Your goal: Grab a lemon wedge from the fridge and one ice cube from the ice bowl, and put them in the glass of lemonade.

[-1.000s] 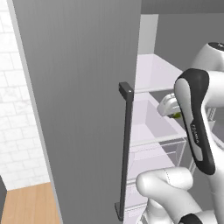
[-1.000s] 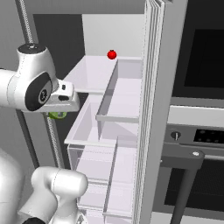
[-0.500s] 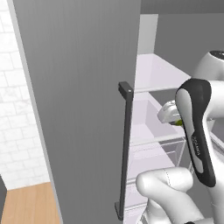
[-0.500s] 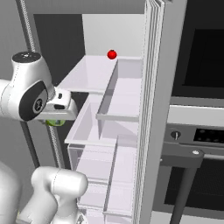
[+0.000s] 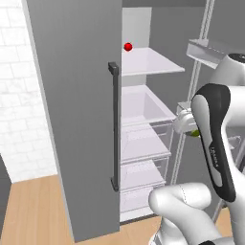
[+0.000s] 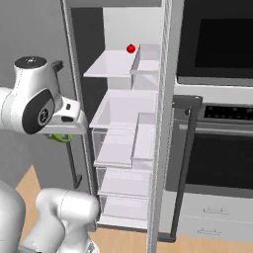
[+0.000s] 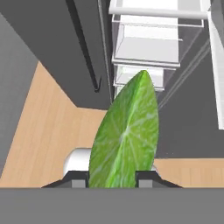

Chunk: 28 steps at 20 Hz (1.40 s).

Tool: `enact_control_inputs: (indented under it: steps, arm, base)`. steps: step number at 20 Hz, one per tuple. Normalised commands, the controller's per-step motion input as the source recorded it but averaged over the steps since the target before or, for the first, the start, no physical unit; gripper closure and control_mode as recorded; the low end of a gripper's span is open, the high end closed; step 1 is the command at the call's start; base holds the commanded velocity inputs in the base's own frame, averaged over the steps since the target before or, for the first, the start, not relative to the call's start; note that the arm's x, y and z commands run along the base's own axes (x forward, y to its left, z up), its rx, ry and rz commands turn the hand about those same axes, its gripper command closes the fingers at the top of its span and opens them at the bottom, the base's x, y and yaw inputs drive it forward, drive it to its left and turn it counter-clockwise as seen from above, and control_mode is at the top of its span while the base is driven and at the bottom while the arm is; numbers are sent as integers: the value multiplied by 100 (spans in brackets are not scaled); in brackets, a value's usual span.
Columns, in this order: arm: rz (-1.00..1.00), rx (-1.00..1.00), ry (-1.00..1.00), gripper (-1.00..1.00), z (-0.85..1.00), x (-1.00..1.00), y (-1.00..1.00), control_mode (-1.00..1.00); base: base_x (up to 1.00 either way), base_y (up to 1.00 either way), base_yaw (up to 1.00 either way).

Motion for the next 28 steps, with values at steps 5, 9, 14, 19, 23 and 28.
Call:
enact_control_inputs:
  steps: [5, 9, 14, 19, 23, 28]
  arm:
    - [0, 0, 0, 100, 0, 0, 0, 100]
    - [0, 0, 0, 100, 0, 0, 0, 100]
    - [0, 0, 0, 100, 0, 0, 0, 100]
    - [0, 0, 0, 100, 0, 0, 0, 100]
    - [0, 0, 0, 100, 0, 0, 0, 100]
    - [0, 0, 0, 100, 0, 0, 0, 100]
  base:
    - [-97, -12, -46]
    - [-73, -29, -64]
    - [-36, -75, -58]
    - [73, -91, -25]
    - [100, -28, -12]
    - [100, -13, -12]
